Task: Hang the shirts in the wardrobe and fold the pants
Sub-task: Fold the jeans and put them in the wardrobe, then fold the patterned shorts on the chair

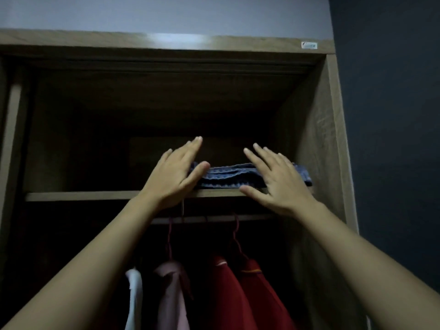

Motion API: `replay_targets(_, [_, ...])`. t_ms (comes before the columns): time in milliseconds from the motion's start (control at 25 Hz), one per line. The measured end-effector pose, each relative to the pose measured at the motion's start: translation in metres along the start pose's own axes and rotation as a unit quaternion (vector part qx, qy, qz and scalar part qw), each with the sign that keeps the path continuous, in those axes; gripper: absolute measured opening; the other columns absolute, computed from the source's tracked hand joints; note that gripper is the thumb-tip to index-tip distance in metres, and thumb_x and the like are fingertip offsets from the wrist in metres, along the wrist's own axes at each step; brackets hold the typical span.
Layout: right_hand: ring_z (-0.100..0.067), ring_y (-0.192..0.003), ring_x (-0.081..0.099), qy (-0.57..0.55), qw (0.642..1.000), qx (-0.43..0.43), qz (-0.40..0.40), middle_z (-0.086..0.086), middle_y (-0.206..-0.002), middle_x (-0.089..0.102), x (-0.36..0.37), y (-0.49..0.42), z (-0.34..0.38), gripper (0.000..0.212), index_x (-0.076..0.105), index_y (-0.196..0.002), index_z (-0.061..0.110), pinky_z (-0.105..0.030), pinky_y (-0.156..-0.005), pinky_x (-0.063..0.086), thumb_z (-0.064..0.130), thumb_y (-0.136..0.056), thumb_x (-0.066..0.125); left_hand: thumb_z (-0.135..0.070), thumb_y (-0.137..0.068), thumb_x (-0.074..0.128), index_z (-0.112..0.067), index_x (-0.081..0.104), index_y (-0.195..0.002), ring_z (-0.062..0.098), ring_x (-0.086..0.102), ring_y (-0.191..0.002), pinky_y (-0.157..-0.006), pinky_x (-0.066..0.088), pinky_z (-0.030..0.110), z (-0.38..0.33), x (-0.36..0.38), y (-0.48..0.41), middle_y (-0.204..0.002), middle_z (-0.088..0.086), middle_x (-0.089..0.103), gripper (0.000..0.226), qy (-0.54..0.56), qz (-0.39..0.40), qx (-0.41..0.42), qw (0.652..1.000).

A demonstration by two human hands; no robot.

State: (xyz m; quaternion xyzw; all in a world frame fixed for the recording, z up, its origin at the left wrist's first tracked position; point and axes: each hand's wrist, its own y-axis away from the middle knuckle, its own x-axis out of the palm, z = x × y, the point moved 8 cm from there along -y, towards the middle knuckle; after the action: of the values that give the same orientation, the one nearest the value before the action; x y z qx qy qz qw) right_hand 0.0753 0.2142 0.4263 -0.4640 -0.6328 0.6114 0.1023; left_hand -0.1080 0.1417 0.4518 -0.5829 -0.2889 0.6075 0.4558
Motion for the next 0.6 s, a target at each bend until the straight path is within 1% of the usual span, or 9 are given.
replay_targets(80, [-0.017,-0.144,0.019,-0.075,0.992,0.020,-0.097,-0.001,-0.155,0.023,-0.007,0.018,0.028,0.073,0.020,-0.148,0.027,-0.034,-0.116,0.011,0.063,-0.085,0.033,-0.062,-0.085,0.015,-0.015,0.023,-0.149,0.015,0.025,-0.141,-0.112,0.019,0.031,-0.001,-0.012,0.023,-0.153,0.005,0.031,0.080,0.013,-0.041,-0.008,0.999])
replay_targets(120, [-0.016,-0.142,0.022,-0.103,0.986,0.026,-0.128,-0.002,-0.154,0.028,-0.003,0.031,0.043,0.069,0.026,-0.146,0.022,-0.034,-0.116,0.014,0.056,-0.087,0.037,-0.059,-0.086,0.019,-0.013,0.027,-0.147,0.016,0.029,-0.140,-0.110,0.020,0.026,0.000,-0.014,0.044,-0.151,0.006,0.034,0.077,0.014,-0.055,-0.017,0.998])
replay_targets(160, [-0.016,-0.141,0.024,-0.125,0.981,0.026,-0.149,-0.003,-0.152,0.031,0.005,0.046,0.062,0.066,0.030,-0.145,0.018,-0.033,-0.116,0.015,0.051,-0.088,0.039,-0.056,-0.087,0.022,-0.012,0.029,-0.146,0.017,0.031,-0.139,-0.108,0.020,0.022,0.001,-0.013,0.069,-0.150,0.007,0.037,0.074,0.010,-0.063,-0.030,0.998])
replay_targets(240, [-0.016,-0.139,0.028,-0.176,0.970,0.028,-0.166,-0.004,-0.149,0.036,0.030,0.080,0.098,0.062,0.036,-0.141,0.014,-0.030,-0.116,0.014,0.043,-0.088,0.043,-0.050,-0.090,0.027,-0.008,0.033,-0.144,0.020,0.036,-0.136,-0.107,0.021,0.021,0.004,-0.008,0.124,-0.147,0.009,0.040,0.069,-0.005,-0.066,-0.057,0.996])
replay_targets(320, [-0.017,-0.137,0.032,-0.235,0.961,0.031,-0.139,-0.006,-0.147,0.039,0.065,0.120,0.142,0.060,0.039,-0.139,0.011,-0.026,-0.115,0.014,0.039,-0.087,0.046,-0.044,-0.092,0.031,-0.004,0.036,-0.142,0.023,0.039,-0.134,-0.108,0.021,0.022,0.014,-0.003,0.190,-0.144,0.013,0.043,0.064,-0.022,-0.048,-0.102,0.993])
replay_targets(440, [-0.019,-0.134,0.037,-0.320,0.946,0.038,-0.034,-0.009,-0.144,0.043,0.117,0.190,0.218,0.058,0.041,-0.137,0.009,-0.029,-0.113,0.024,0.037,-0.087,0.048,-0.041,-0.093,0.034,-0.002,0.039,-0.141,0.027,0.043,-0.131,-0.108,0.021,0.019,0.033,-0.003,0.310,-0.141,0.016,0.046,0.061,-0.035,0.021,-0.205,0.978])
replay_targets(520, [-0.020,-0.132,0.039,-0.359,0.932,0.028,0.050,-0.010,-0.143,0.044,0.142,0.244,0.279,0.057,0.041,-0.136,0.009,-0.030,-0.111,0.027,0.037,-0.087,0.048,-0.044,-0.093,0.031,-0.005,0.038,-0.142,0.024,0.042,-0.132,-0.108,0.022,0.019,0.041,-0.013,0.403,-0.142,0.013,0.046,0.063,-0.038,0.071,-0.289,0.954])
replay_targets(600, [-0.021,-0.131,0.041,-0.387,0.913,0.034,0.127,-0.008,-0.143,0.045,0.154,0.295,0.328,0.056,0.043,-0.136,0.011,-0.034,-0.110,0.031,0.039,-0.088,0.047,-0.049,-0.092,0.027,-0.008,0.036,-0.143,0.022,0.043,-0.131,-0.106,0.026,0.022,0.038,-0.023,0.481,-0.143,0.011,0.046,0.065,-0.035,0.120,-0.356,0.926])
